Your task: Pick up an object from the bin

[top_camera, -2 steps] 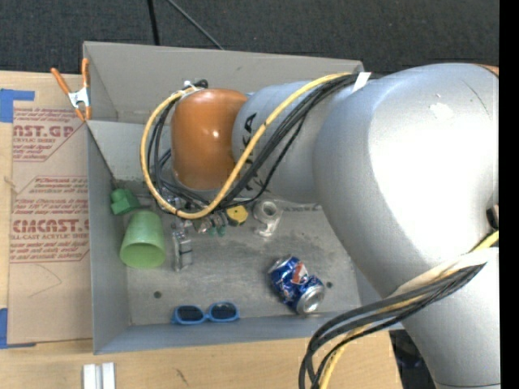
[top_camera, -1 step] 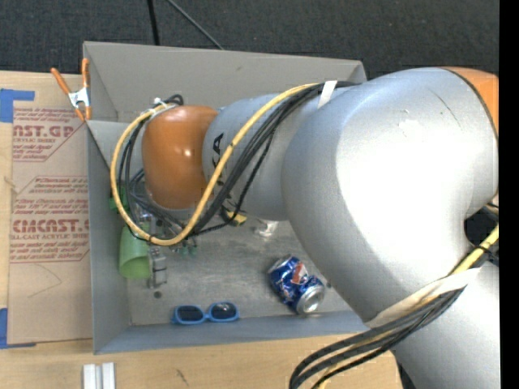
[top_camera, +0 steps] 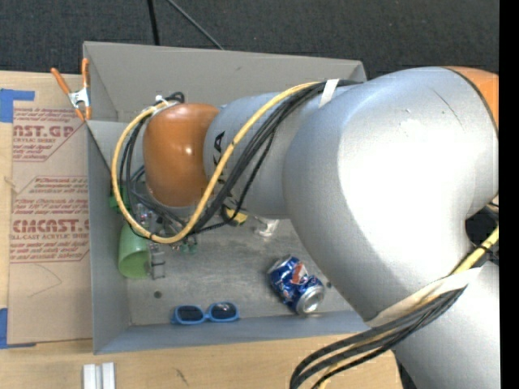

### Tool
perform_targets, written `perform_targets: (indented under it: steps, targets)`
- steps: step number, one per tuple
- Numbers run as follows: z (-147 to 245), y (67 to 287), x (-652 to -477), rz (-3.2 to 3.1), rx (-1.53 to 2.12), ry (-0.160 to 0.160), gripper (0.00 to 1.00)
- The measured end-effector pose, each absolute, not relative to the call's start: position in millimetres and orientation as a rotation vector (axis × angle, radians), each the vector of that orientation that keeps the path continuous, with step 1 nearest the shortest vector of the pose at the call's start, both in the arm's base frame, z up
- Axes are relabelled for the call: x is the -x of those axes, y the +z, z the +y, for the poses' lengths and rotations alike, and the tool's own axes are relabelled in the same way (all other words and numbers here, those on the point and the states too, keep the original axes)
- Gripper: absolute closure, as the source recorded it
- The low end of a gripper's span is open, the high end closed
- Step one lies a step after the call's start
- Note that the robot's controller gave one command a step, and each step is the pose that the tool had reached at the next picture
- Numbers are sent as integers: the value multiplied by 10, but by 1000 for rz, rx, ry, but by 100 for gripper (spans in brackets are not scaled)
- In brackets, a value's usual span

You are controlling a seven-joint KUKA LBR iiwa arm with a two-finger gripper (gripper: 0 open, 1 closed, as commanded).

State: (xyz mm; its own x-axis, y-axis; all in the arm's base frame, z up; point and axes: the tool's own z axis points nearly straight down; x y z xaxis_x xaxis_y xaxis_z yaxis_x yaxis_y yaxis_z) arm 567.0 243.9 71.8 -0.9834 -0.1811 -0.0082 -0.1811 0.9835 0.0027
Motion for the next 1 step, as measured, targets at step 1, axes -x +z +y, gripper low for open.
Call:
perform_targets:
  steps: [1]
  targets:
    - [2385,2234,-5669,3114,319,5,100]
